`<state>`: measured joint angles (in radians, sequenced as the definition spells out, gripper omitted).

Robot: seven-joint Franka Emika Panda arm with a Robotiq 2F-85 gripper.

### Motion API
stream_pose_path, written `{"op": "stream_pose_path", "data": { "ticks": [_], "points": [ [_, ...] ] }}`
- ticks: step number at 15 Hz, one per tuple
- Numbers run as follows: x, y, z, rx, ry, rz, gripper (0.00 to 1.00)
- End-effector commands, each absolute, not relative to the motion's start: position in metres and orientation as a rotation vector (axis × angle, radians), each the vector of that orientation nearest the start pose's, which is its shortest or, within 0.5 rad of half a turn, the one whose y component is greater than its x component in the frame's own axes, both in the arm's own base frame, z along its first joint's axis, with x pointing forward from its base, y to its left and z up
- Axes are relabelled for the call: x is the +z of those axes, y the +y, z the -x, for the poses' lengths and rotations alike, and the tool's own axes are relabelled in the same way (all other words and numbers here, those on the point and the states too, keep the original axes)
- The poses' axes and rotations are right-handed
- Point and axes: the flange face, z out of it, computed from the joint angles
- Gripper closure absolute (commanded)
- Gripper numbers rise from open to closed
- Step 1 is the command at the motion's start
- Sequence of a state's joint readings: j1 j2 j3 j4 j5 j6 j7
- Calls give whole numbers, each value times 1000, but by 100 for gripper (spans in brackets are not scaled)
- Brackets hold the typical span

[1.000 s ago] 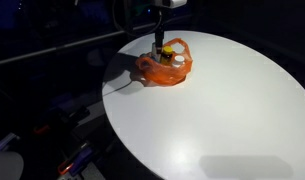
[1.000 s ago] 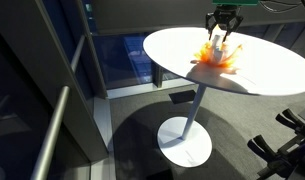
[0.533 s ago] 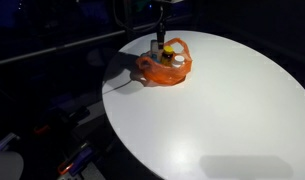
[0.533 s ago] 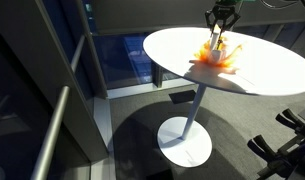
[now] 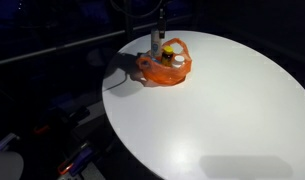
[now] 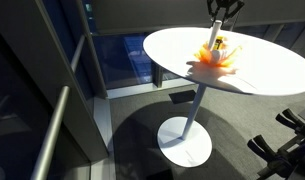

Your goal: Remove the white container on the left from the plastic bag and put it on the table

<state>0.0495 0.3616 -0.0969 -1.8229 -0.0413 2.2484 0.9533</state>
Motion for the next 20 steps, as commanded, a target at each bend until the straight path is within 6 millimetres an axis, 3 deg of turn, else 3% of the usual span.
{"op": "stream_pose_path", "data": {
  "ticks": [1, 7, 11, 20],
  "points": [
    [379, -39, -640, -167, 1521, 2748, 90],
    [419, -85, -635, -254, 1679, 2624, 90],
    [435, -119, -631, -299, 1798, 2535, 90],
    [430, -186, -620, -289, 2031, 2377, 90]
  ]
}}
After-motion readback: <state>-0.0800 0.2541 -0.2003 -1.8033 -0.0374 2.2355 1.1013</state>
